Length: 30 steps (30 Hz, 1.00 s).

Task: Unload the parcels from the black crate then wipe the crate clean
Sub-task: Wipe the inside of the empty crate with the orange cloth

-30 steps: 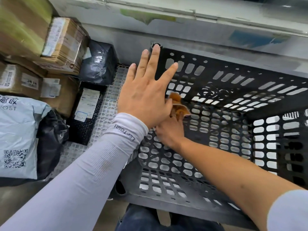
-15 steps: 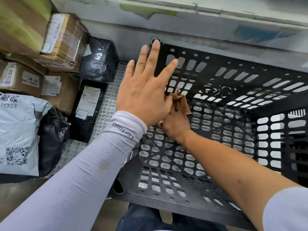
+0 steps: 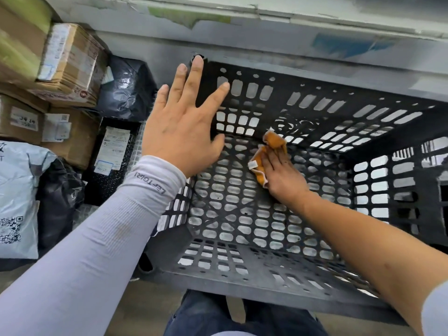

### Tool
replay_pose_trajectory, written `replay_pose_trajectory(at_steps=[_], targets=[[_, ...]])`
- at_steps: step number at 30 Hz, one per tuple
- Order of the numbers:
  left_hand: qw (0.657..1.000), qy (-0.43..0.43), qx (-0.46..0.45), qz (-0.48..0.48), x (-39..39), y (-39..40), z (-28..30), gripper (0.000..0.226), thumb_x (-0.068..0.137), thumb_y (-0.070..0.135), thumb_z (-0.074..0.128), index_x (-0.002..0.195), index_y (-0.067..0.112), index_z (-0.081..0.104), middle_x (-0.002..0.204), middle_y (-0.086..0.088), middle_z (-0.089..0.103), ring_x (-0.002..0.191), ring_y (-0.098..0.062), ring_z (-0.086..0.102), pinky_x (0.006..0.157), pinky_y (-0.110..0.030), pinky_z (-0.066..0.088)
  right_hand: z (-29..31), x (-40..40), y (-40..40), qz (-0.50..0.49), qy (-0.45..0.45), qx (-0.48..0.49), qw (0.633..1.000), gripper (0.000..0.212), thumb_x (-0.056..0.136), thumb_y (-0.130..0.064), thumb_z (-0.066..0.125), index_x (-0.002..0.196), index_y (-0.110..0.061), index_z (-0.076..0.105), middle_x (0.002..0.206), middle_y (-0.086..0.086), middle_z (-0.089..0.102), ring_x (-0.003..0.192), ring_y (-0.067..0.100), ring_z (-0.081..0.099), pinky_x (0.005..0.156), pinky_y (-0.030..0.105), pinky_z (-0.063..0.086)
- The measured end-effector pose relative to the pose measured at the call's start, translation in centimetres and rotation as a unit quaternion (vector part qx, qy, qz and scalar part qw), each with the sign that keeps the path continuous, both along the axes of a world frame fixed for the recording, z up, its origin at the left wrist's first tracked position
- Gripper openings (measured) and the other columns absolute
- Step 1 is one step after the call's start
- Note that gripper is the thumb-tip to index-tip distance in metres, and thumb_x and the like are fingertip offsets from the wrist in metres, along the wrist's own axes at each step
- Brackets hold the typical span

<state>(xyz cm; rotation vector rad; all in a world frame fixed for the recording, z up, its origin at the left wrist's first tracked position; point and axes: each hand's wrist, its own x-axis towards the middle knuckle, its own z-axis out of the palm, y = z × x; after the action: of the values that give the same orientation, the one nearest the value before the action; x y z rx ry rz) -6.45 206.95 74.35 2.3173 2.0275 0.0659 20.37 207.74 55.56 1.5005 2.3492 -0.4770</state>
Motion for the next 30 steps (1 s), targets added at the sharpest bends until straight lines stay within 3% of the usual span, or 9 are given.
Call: replay_pose_trajectory(at_steps=[8, 15, 19, 22, 27, 30], targets=[[1.000, 0.003, -0.001, 0.002, 0.0, 0.0, 0.0, 0.089, 0.092, 0.058, 0.059, 0.163, 0.043, 0.008, 0.172, -0.009, -0.016, 0.160, -0.030, -0.007, 0.128, -0.052, 0.008, 1.4, 9.4, -1.5, -0.071, -0.101, 0.018, 0.992, 0.074, 0.108, -0.036, 0.034, 0.164, -0.009, -0.006, 0.171, 0.016, -0.006, 0.158, 0.034, -0.007, 0.124, 0.045, -0.001], [1.000, 0.001, 0.001, 0.003, -0.1, 0.0, 0.0, 0.089, 0.092, 0.059, 0.058, 0.163, 0.044, 0.008, 0.172, -0.009, -0.015, 0.160, -0.030, -0.006, 0.128, -0.052, 0.009, 0.8, 13.9, -1.3, -0.204, -0.131, 0.001, 0.970, 0.070, 0.105, -0.031, 0.018, 0.161, 0.003, -0.005, 0.168, 0.028, 0.003, 0.156, 0.045, -0.001, 0.128, 0.052, 0.008], [1.000, -0.002, -0.002, 0.001, -0.2, 0.0, -0.1, 0.088, 0.092, 0.059, 0.058, 0.163, 0.044, 0.008, 0.172, -0.009, -0.015, 0.160, -0.031, -0.006, 0.128, -0.052, 0.010, 0.8, 10.9, -1.4, -0.245, -0.091, 0.002, 0.965, 0.071, 0.108, -0.037, 0.028, 0.162, 0.000, 0.001, 0.167, 0.030, -0.003, 0.153, 0.054, -0.002, 0.126, 0.060, 0.004], [1.000, -0.003, -0.001, -0.001, -0.2, 0.0, 0.0, 0.088, 0.093, 0.058, 0.058, 0.163, 0.043, 0.008, 0.172, -0.010, -0.015, 0.160, -0.031, -0.007, 0.128, -0.053, 0.010, 0.2, 7.1, -1.4, -0.288, -0.033, -0.002, 0.957, 0.070, 0.108, -0.037, 0.029, 0.163, -0.005, -0.002, 0.170, 0.018, -0.014, 0.156, 0.044, -0.009, 0.126, 0.055, -0.004], [1.000, -0.006, -0.001, -0.004, -0.2, 0.1, 0.0, 0.088, 0.093, 0.059, 0.057, 0.164, 0.042, 0.007, 0.172, -0.011, -0.015, 0.159, -0.032, -0.007, 0.128, -0.053, 0.010, -0.8, -0.5, -2.0, -0.202, 0.053, 0.021, 0.978, 0.074, 0.103, -0.019, 0.044, 0.164, -0.009, 0.002, 0.171, 0.013, -0.008, 0.156, 0.040, -0.009, 0.125, 0.053, -0.004], [1.000, -0.013, -0.002, -0.004, -0.3, 0.0, 0.0, 0.087, 0.093, 0.058, 0.057, 0.164, 0.042, 0.008, 0.172, -0.011, -0.016, 0.159, -0.032, -0.008, 0.128, -0.053, 0.009, -0.9, -5.6, -2.7, -0.178, 0.078, 0.017, 0.981, 0.077, 0.100, -0.011, 0.045, 0.163, -0.002, 0.002, 0.170, 0.021, -0.002, 0.157, 0.041, -0.007, 0.128, 0.056, 0.008]])
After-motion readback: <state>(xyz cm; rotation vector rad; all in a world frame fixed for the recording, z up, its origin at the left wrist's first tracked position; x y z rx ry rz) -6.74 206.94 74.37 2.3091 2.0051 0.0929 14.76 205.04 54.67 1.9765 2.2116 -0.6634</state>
